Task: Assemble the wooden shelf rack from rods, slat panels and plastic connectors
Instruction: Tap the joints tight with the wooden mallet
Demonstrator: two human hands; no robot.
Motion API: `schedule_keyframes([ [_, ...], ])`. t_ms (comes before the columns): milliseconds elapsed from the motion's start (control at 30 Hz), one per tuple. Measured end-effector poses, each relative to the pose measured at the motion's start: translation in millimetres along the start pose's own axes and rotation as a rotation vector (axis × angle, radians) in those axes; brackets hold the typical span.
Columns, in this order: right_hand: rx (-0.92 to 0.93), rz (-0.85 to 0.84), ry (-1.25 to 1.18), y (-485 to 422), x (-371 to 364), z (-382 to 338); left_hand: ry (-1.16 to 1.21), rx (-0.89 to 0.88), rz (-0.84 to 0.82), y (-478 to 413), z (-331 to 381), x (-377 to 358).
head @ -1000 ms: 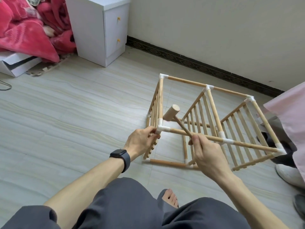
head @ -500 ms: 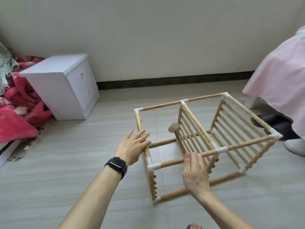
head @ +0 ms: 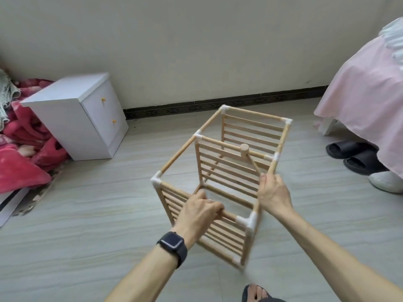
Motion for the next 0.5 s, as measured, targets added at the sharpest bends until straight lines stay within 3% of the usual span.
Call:
schedule_keyframes([
  [133, -0.044, -0.048, 0.168, -16, 18, 10, -0.053, -0.063, -0.102, -8, 24, -8],
  [200, 0.032, 0.063, 0.191, 1, 26, 2, -0.071, -0.08, -0.032, 3, 9, 4],
  [300, 0.211, 0.162, 0.113, 50, 20, -22, -0.015, 0.127, 0.124, 40, -39, 26],
  [367, 0.319, 0.143, 0.084, 76, 3, -39, 0.166, 0.403, 0.326, 72, -72, 36],
  [433, 0.419, 0.129, 0.105, 91, -15, -54, 0.575, 0.714, 0.465, 103, -99, 29],
  [500, 0.48, 0.164, 0.169, 99, -25, -61, 0.926, 0.83, 0.432, 119, -106, 7],
])
Point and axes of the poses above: each hand's wrist, its own y-axis away from the middle knuckle, its own x-axis out of the back of the hand, z = x × y, the point moved 5 cm from there along -y, towards the middle knuckle, and after that the axes turned 12 degrees about y, right-handed, at the moved point
